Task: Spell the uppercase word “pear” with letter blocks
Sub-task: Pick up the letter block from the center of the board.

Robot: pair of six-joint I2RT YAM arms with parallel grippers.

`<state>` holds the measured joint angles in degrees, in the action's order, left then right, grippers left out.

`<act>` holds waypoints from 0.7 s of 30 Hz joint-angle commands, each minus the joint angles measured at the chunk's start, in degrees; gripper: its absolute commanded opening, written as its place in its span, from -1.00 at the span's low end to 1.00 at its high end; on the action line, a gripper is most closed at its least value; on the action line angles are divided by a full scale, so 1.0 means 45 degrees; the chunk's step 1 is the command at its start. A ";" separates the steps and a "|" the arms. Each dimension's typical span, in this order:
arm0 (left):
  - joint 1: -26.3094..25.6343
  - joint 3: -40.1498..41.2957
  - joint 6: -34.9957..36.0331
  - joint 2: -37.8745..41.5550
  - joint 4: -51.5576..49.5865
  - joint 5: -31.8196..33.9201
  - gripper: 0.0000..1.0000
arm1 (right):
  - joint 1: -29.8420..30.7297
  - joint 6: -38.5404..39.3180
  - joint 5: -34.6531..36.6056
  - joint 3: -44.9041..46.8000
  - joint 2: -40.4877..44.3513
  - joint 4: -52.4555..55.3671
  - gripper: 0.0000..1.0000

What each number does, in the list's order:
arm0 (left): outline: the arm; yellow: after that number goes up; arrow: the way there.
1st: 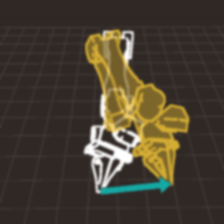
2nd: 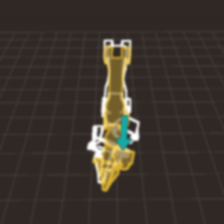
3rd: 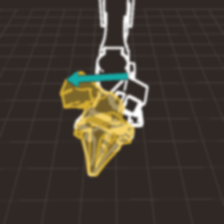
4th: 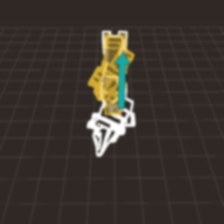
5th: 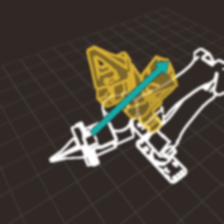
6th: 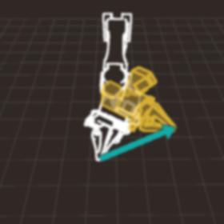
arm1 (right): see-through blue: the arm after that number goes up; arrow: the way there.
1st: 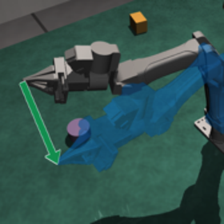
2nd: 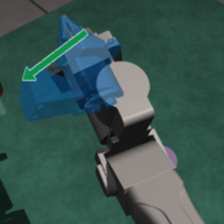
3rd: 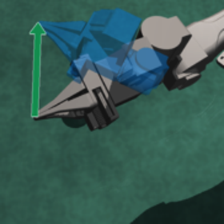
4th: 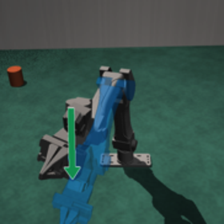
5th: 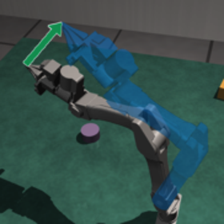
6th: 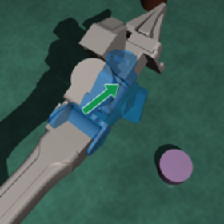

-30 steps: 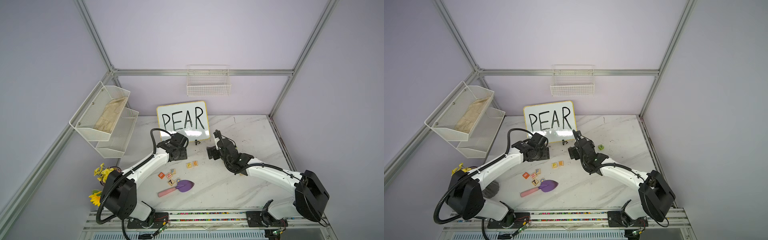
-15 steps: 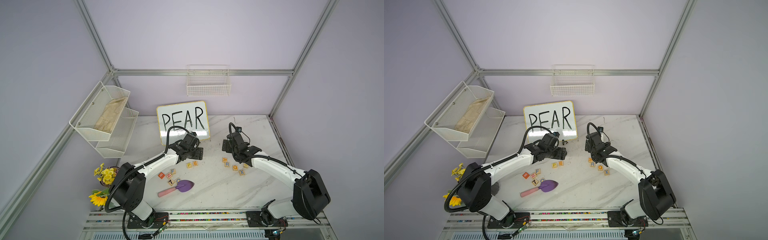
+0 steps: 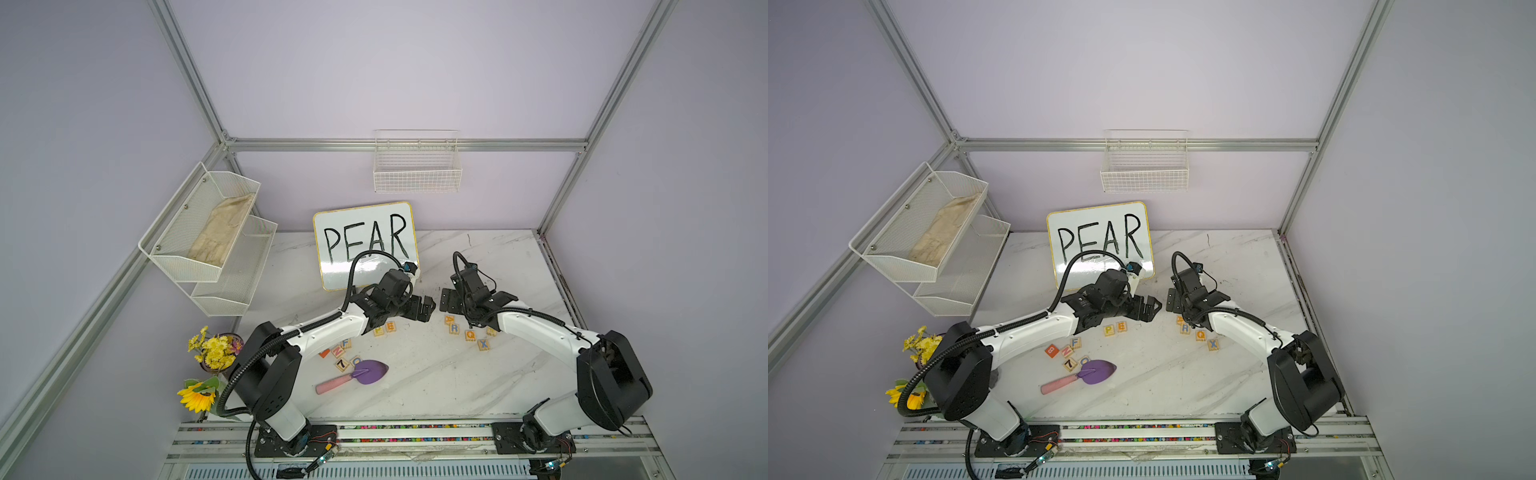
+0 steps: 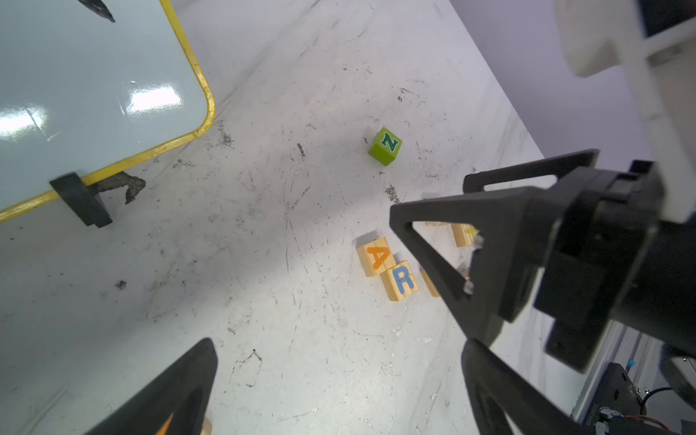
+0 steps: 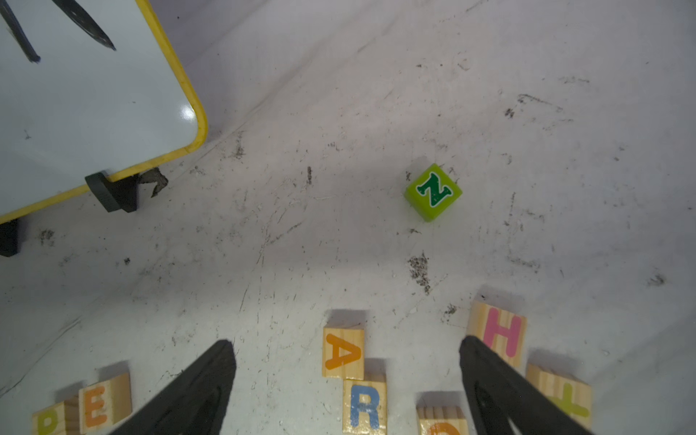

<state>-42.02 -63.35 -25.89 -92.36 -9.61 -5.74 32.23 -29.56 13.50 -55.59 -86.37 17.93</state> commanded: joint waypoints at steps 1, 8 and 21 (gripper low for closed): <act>0.0014 0.0662 0.0109 0.0694 0.0855 -0.0453 1.00 | -0.0052 -0.0327 -0.0483 0.0042 -0.0121 0.0448 0.90; -0.0742 0.1693 0.0136 0.1274 0.1041 0.0694 1.00 | -0.0052 -0.0210 -0.0876 0.0265 -0.0293 0.0410 0.90; -0.0740 0.2165 -0.0657 0.0986 0.0837 0.1451 1.00 | -0.0052 0.0495 -0.1592 0.0127 -0.1164 0.0779 0.63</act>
<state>-45.50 -54.74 -27.35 -88.07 -6.94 -0.36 32.18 -28.49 7.07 -55.33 -90.96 19.40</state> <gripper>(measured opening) 0.997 0.826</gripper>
